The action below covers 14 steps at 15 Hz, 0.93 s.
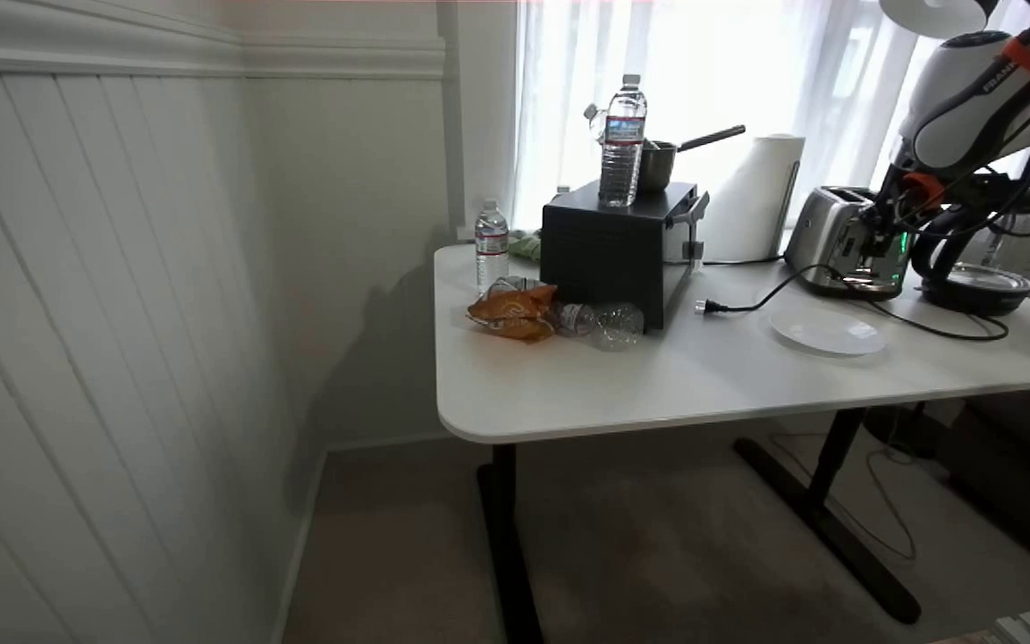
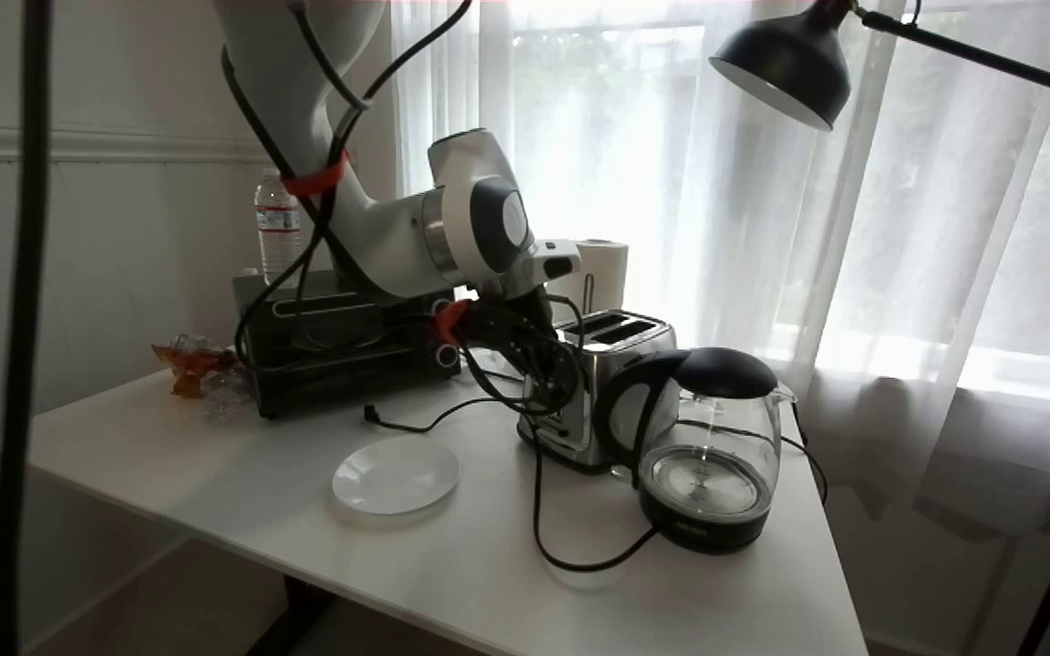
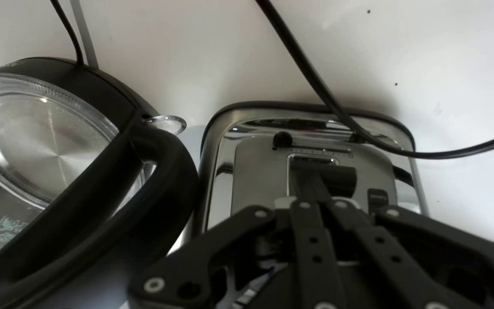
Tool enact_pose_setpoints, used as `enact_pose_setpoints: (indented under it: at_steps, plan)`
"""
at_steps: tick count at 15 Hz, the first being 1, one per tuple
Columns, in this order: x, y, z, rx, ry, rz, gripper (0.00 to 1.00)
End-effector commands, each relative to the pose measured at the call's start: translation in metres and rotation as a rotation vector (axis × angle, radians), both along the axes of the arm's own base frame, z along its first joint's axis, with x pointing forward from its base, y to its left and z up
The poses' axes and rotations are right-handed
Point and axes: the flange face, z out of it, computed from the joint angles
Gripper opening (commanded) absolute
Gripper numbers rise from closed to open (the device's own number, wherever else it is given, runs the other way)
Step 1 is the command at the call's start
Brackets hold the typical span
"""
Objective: Push down the toaster lever
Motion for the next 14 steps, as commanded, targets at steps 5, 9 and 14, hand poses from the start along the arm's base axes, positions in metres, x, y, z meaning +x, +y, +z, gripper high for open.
enact_pose_setpoints:
  at_steps: [5, 9, 14]
  plan:
    - [0.009, -0.004, -0.042, 0.014, 0.006, 0.000, 0.00]
    - [0.009, -0.007, -0.060, 0.015, 0.033, 0.006, 0.00]
    - [0.011, -0.017, -0.081, -0.001, 0.076, 0.032, 0.00]
